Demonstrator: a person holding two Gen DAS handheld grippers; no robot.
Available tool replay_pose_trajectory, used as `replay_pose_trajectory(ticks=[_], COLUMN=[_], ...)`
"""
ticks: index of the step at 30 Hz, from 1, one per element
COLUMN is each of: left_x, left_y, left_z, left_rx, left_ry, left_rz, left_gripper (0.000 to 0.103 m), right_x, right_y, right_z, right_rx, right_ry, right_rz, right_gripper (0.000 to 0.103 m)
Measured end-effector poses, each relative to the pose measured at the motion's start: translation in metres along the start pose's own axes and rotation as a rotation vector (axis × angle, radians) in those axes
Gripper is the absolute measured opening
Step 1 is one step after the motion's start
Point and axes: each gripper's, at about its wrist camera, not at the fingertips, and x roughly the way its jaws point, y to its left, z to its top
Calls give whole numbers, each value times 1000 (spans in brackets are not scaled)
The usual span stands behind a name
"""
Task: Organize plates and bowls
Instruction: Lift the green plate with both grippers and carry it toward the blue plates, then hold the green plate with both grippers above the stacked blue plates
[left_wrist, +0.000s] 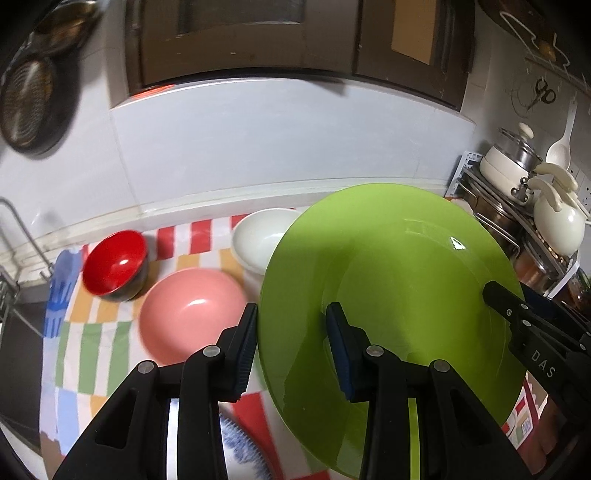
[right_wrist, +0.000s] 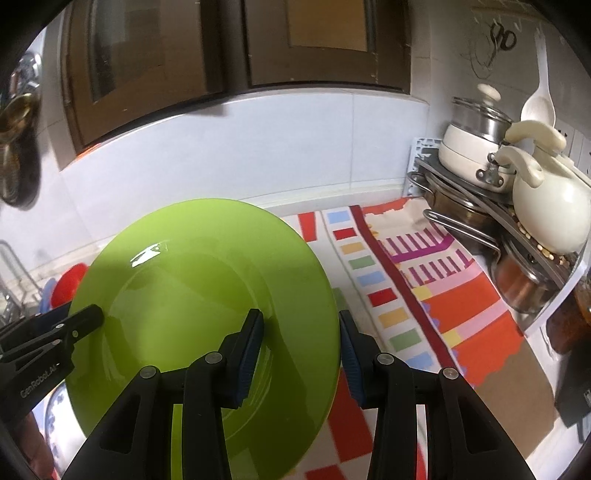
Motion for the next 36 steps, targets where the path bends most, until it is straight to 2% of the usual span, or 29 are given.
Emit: replay_pose_trajectory(ticks=[21,36], left_x=[-76,-90], left_y=[103,161], left_z=[-64,-106], left_rx=[-99,-140], left_ry=[-20,14], left_rz=[103,173], left_gripper=[36,36], right_x=[-53,-58], right_y=[105,170], right_z=[-48,-80], right_rx=[-85,-142], right_ry=[-5,42], right_rz=[92,167], right_gripper=[42,42])
